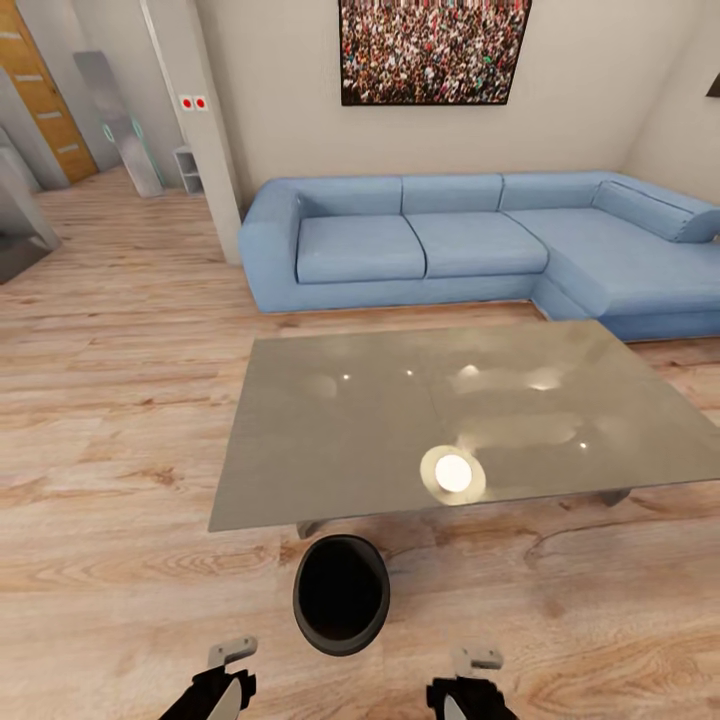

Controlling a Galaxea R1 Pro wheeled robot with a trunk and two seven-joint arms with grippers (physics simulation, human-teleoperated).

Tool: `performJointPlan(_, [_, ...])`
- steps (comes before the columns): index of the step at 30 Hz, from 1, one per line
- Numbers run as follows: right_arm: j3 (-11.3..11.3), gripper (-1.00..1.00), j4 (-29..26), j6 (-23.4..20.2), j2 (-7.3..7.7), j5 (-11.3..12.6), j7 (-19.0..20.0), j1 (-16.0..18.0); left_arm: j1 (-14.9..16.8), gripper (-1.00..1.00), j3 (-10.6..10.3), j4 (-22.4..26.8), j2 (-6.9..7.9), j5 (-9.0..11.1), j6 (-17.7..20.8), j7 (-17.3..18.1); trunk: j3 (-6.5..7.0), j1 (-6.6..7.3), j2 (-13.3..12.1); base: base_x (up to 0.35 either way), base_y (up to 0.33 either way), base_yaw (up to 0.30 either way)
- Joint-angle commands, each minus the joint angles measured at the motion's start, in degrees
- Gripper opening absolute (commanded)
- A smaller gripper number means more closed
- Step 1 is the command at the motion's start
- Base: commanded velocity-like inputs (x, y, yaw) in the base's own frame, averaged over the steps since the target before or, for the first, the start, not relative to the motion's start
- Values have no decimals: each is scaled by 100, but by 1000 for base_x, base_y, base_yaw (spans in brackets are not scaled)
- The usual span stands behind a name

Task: Place each of the two pumpkins and all three candles from the living room inside a cabinet in the living room (use any cabinet), then make sure every cabinet is closed, and position the cauldron so it is next to a table in the living room.

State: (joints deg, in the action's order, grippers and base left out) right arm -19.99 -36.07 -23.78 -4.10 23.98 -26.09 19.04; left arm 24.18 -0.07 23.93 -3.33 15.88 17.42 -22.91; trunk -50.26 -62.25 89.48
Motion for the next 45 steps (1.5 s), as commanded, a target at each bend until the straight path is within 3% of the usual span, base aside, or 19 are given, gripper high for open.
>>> performJointPlan(1, [-31,100,75,87,5,51,-49,3,1,100,-3,1,-7,31,23,-29,14,23,-39,0,0,0])
performJointPlan(2, [-27,100,368,336,5,53,-40,3,4,100,-9,-16,-23,29,15,-29,14,23,-39,0,0,0])
performJointPlan(4, [-21,100,443,407,5,53,-38,3,1,100,-10,-19,-25,29,12,-29,32,45,-79,0,0,0])
performJointPlan(14, [31,100,495,718,1,48,-37,2,3,100,-11,-268,-30,22,-3,-29,212,265,-481,0,0,0])
performJointPlan(19, [30,100,589,1085,-3,53,-50,3,1,100,-26,-308,-21,25,-2,-19,313,374,-681,0,0,0])
performJointPlan(28, [30,100,734,1447,-3,46,-46,3,5,100,-24,-506,-29,-3,30,256,552,572,-1042,0,0,0])
performJointPlan(32, [28,100,1047,1833,-6,32,-46,2,3,100,-39,-512,-42,-6,46,267,589,572,-1042,0,0,0])
performJointPlan(38, [23,100,1154,2092,-22,22,-63,3,3,100,-59,-509,-48,-3,60,269,644,572,-1042,0,0,0])
performJointPlan(45, [22,100,1163,2292,-33,36,-72,3,4,100,-63,-481,-162,-3,218,250,709,572,-1042,0,0,0])
